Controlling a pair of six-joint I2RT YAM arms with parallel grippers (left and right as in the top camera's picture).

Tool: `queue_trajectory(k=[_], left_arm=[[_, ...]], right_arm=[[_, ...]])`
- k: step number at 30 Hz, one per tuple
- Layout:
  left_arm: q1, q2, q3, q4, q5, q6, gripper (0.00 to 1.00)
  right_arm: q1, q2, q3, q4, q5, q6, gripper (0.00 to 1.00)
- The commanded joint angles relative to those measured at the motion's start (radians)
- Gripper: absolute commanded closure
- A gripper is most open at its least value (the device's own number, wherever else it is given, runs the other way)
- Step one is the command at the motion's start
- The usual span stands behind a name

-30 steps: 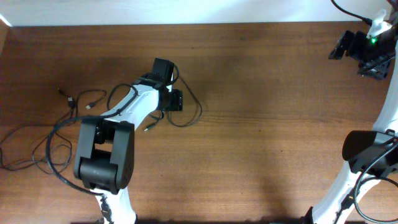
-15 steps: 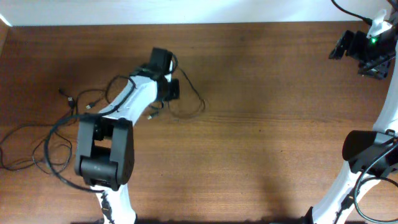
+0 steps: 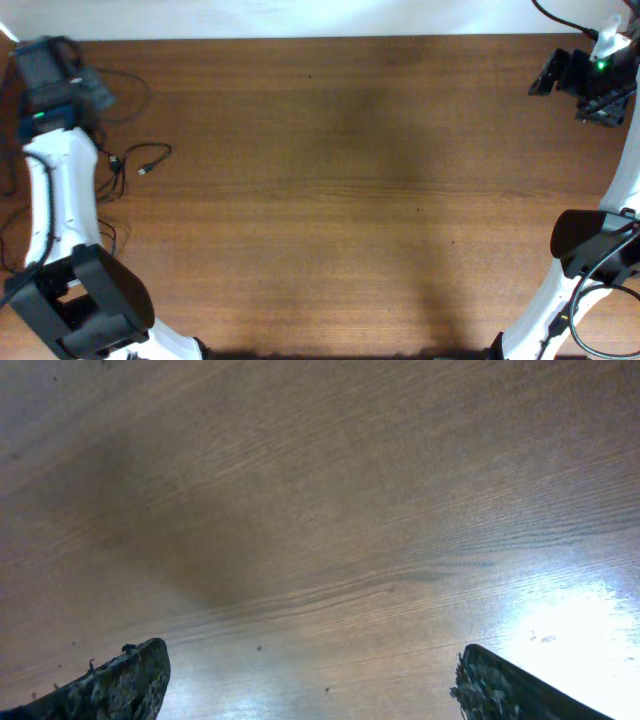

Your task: Untangle cables

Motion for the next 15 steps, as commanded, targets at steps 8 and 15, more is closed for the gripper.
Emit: queue_trajectory(k=[8, 15], left_arm=[[0.111, 0.253, 0.011, 0.535, -0.058, 0.016, 1.00], [0.131, 0.417, 0.011, 0.662, -0.058, 0.016, 0.01]], right_arm=[[0.006, -0.019, 0.009, -0.006, -0.002, -0.005, 0.07], [0.007, -0.019, 0.009, -0.006, -0.002, -0.004, 0.07]])
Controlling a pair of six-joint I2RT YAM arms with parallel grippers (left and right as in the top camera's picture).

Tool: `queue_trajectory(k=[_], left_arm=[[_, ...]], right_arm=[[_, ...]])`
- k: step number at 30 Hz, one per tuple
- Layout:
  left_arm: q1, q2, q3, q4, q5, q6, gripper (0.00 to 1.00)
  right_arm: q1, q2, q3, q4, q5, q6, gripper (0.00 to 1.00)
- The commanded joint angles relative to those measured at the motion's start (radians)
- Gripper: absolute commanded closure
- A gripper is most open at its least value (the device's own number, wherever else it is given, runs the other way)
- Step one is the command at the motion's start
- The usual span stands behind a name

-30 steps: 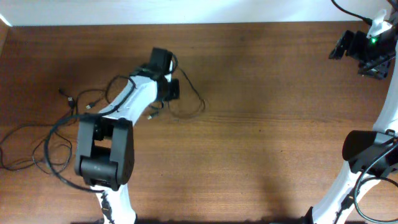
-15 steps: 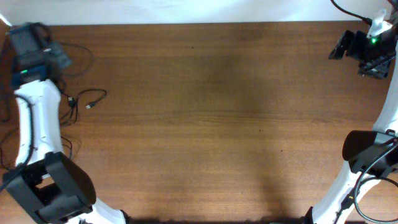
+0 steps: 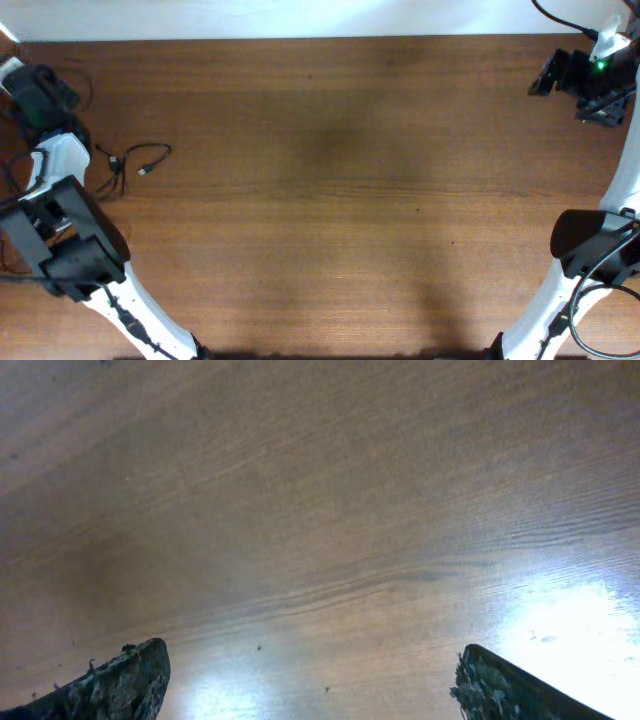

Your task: Untangle cables

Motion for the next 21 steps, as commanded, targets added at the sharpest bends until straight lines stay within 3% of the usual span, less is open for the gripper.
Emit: queue_trajectory(k=[1, 5, 7, 8, 13, 15, 21], left_arm=[[0.010, 0.018, 0.004, 0.026, -0.001, 0.013, 0.00], [0.010, 0.015, 0.004, -0.034, 0.106, 0.012, 0.01], [0.010, 0.014, 0.004, -0.166, 0.140, 0.013, 0.01], [0.010, 0.014, 0.004, -0.279, 0.102, 0.012, 0.01], [0.011, 0.014, 0.019, -0.522, -0.223, 0.016, 0.01], [0.008, 0.013, 0.057, -0.580, -0.296, 0.092, 0.01], [-0.014, -0.006, 0.279, -0.830, -0.277, 0.117, 0.01]], right_arm=[[0.007, -0.019, 0.009, -0.006, -0.002, -0.004, 0.07], [0.007, -0.019, 0.009, -0.006, -0.002, -0.004, 0.07], [0.007, -0.019, 0.009, -0.006, -0.002, -0.004, 0.07], [0.007, -0.019, 0.009, -0.006, -0.002, -0.004, 0.07], [0.006, -0.019, 0.009, -0.006, -0.002, -0.004, 0.07], [0.007, -0.019, 0.009, -0.006, -0.002, -0.004, 0.07], [0.007, -0.019, 0.009, -0.006, -0.002, -0.004, 0.07]])
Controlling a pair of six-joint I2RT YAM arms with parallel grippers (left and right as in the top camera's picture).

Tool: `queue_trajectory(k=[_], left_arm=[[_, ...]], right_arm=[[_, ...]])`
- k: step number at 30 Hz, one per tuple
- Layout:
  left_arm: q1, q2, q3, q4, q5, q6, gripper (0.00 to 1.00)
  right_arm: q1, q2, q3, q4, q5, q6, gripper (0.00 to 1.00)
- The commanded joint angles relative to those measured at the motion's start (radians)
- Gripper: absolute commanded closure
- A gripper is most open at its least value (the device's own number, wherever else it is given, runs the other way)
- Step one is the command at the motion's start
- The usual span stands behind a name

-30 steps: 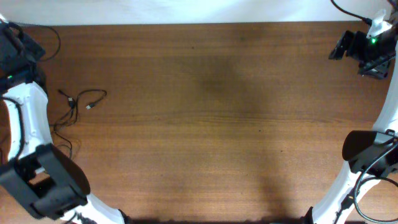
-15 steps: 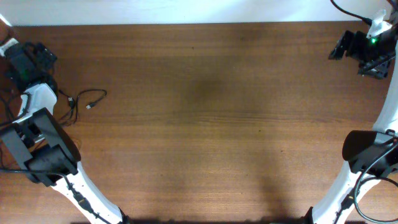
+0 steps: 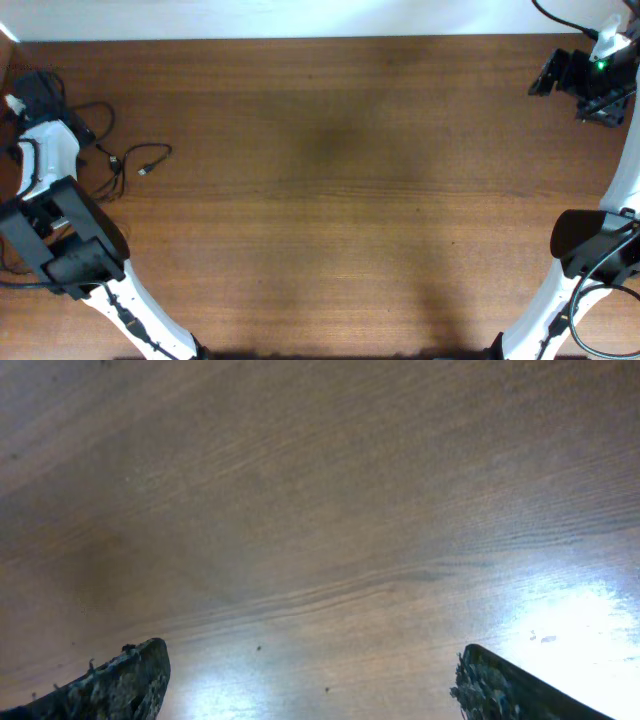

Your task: Untangle cables

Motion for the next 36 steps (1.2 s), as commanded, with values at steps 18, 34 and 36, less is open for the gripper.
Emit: queue_trajectory(k=[18, 34, 36], left_arm=[[-0.151, -0.644, 0.175, -0.390, 0.395, 0.020, 0.01], [-0.151, -0.644, 0.175, -0.510, 0.395, 0.020, 0.01], [-0.151, -0.644, 0.175, -0.510, 0.395, 0.020, 0.01]], right_arm=[[0.198, -0.357, 0.009, -0.007, 0.006, -0.050, 0.09], [0.197, -0.659, 0.009, -0.006, -0.009, -0.048, 0.01], [0.197, -0.660, 0.009, -0.006, -0.009, -0.046, 0.01]])
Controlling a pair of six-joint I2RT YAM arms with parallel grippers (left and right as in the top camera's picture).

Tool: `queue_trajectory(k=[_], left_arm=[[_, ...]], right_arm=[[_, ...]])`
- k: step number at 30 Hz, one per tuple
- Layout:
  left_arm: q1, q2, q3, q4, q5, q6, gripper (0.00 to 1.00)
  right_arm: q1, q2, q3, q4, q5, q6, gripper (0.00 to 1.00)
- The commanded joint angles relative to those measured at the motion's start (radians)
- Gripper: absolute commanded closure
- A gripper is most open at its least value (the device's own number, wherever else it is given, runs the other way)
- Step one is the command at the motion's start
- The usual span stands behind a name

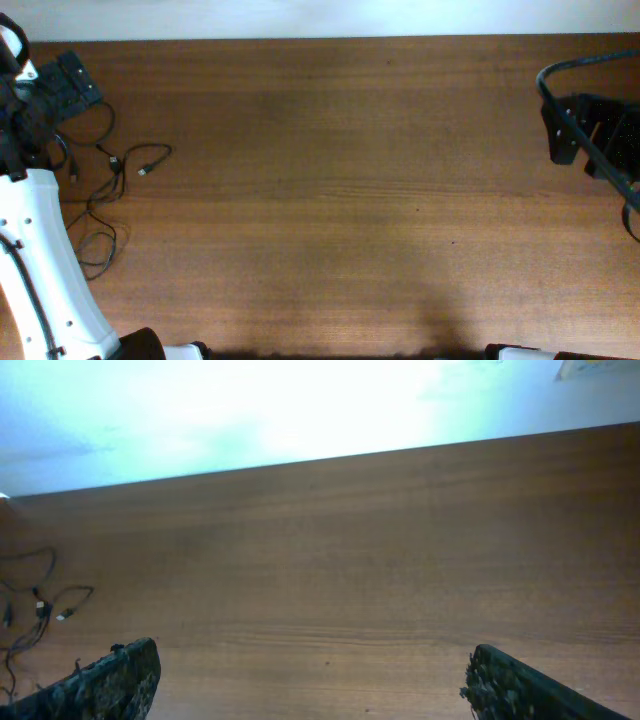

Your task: Untangle cables

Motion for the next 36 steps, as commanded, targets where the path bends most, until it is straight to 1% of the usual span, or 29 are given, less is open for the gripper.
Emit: queue_trajectory(k=[1, 6, 9, 13, 16, 19, 21, 24, 27, 30, 33, 34, 35, 36], left_arm=[[-0.001, 0.002, 0.003, 0.001, 0.007, 0.009, 0.01], [-0.001, 0.002, 0.003, 0.001, 0.007, 0.009, 0.01], [-0.001, 0.002, 0.003, 0.001, 0.007, 0.009, 0.01], [-0.001, 0.002, 0.003, 0.001, 0.007, 0.009, 0.01], [-0.001, 0.002, 0.003, 0.001, 0.007, 0.009, 0.01], [-0.001, 0.002, 0.003, 0.001, 0.007, 0.009, 0.01], [-0.001, 0.002, 0.003, 0.001, 0.007, 0.009, 0.01], [-0.001, 0.002, 0.003, 0.001, 0.007, 0.009, 0.01], [-0.001, 0.002, 0.003, 0.001, 0.007, 0.009, 0.01], [-0.001, 0.002, 0.003, 0.000, 0.007, 0.009, 0.01], [-0.001, 0.002, 0.003, 0.000, 0.007, 0.009, 0.01], [-0.001, 0.002, 0.003, 0.000, 0.007, 0.009, 0.01], [-0.001, 0.002, 0.003, 0.000, 0.007, 0.009, 0.01], [-0.001, 0.002, 0.003, 0.000, 0.007, 0.009, 0.01]], right_arm=[[0.003, 0.003, 0.006, -0.006, -0.005, -0.005, 0.01], [0.003, -0.001, 0.006, -0.006, -0.075, -0.008, 0.01], [0.004, 0.002, -0.003, -0.006, -0.076, -0.026, 0.01], [0.101, -0.037, -0.081, 0.036, 0.098, -0.034, 0.01], [0.153, -0.105, -0.185, 0.163, 0.171, -0.034, 0.01], [0.153, -0.209, -0.369, 0.333, 0.172, -0.034, 0.01], [0.153, -0.298, -0.541, 0.461, 0.175, -0.034, 0.01], [0.153, -0.412, -0.754, 0.632, 0.175, -0.034, 0.01], [0.153, -0.586, -1.078, 0.898, 0.175, -0.034, 0.01], [0.153, -0.719, -1.333, 1.107, 0.179, -0.034, 0.01], [0.153, -0.901, -1.701, 1.437, 0.179, -0.034, 0.01], [0.153, -0.934, -1.772, 1.507, 0.179, -0.034, 0.01], [0.153, -0.990, -1.891, 1.606, 0.179, -0.034, 0.01], [0.153, -1.029, -1.970, 1.670, 0.179, -0.034, 0.01]])
